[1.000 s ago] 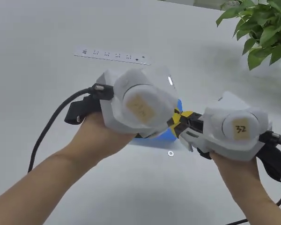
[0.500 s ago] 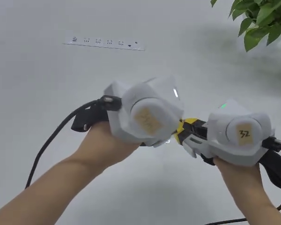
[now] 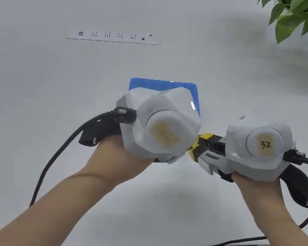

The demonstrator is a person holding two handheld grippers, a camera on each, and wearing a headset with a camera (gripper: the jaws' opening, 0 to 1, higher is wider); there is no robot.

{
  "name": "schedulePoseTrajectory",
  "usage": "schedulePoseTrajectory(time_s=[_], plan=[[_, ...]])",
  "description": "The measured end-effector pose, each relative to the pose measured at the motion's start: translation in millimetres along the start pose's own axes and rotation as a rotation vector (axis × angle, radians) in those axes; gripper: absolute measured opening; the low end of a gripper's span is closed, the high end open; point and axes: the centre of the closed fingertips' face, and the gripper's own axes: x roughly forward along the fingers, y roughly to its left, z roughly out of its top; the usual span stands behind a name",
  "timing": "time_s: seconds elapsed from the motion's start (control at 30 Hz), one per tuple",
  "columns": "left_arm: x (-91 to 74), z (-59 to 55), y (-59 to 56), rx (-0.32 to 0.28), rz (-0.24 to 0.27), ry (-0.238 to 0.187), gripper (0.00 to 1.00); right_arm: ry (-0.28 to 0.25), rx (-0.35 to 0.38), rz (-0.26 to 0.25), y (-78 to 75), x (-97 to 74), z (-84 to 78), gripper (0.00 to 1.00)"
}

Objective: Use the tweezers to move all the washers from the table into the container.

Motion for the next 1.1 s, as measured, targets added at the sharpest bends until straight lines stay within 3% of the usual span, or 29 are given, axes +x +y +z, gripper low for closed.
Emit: schedulePoseTrajectory(time_s=[0.13,0.27,0.33,0.83,1.1], plan=[[1.8,-3.6,1.1,0.005,0.003,0.013,0.0,0.0,0.026,0.013,0.4,3.8,-1.0,0.1],[5.5,-6.8,1.4,0.003,-0.004,0.019,0.0,0.019,0.002,0.005,-0.1,6.9,-5.0,0.09],[5.4,-4.7,3.1,-0.008,-0.007,0.002,0.0,0.012,0.005,0.0,-1.6,6.6,-4.2,0.09],[6.6,-4.6,3.8,0.013,-0.006,0.002,0.0,0.016,-0.011,-0.007,-2.6,7.1,-2.5,0.09],[8.1,-3.1,4.6,-0.006,-0.014,-0.011,0.0,0.021,-0.015,-0.011,-4.7,7.0,-2.7,0.09]])
